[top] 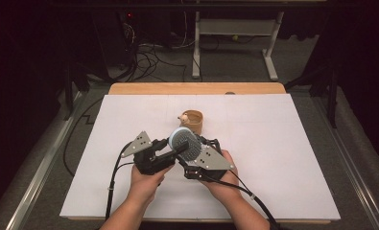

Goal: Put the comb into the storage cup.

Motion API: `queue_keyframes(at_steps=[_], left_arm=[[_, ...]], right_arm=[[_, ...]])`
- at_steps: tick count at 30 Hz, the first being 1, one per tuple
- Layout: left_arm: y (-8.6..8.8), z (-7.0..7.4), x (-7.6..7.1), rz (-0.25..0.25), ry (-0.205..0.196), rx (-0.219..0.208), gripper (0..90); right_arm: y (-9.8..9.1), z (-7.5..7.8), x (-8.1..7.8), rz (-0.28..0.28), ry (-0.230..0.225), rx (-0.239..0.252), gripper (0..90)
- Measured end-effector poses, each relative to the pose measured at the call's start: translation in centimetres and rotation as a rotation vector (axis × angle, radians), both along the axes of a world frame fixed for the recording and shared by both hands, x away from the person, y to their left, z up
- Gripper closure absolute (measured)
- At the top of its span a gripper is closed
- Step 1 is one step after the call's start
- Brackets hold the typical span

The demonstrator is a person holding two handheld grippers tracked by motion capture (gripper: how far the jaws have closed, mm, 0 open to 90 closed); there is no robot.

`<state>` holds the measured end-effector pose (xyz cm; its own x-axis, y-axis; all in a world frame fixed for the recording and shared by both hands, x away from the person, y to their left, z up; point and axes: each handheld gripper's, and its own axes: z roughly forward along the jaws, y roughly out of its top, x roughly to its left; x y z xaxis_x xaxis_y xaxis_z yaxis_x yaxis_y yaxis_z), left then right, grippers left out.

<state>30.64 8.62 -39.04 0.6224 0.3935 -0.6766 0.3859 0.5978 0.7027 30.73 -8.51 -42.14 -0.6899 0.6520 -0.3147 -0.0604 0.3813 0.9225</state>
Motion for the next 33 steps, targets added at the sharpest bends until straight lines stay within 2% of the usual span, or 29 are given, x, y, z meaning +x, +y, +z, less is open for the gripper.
queue_keyframes(at_steps=[7,13,17,19,22,33], left_arm=[[0.1,0.1,-0.1,0.010,-0.012,0.001,57.1],[0.4,0.2,-0.1,0.017,-0.026,-0.006,57.7],[0.5,0.3,-0.1,0.023,-0.031,-0.009,57.7],[0.6,0.3,-0.1,0.022,-0.033,-0.011,57.7],[0.7,0.4,-0.2,0.020,-0.041,-0.013,57.7],[1.0,0.5,-0.3,0.044,-0.065,-0.002,57.7]], right_arm=[[-0.1,0.1,0.1,0.009,0.019,0.016,19.4],[-0.1,0.1,0.3,0.018,0.044,0.025,15.1],[-0.1,0.1,0.4,0.019,0.052,0.041,5.3],[-0.2,0.1,0.6,0.026,0.070,0.055,0.1],[-0.3,0.1,0.7,0.045,0.095,0.073,0.1],[-0.6,0.1,0.7,0.040,0.105,0.084,0.0]])
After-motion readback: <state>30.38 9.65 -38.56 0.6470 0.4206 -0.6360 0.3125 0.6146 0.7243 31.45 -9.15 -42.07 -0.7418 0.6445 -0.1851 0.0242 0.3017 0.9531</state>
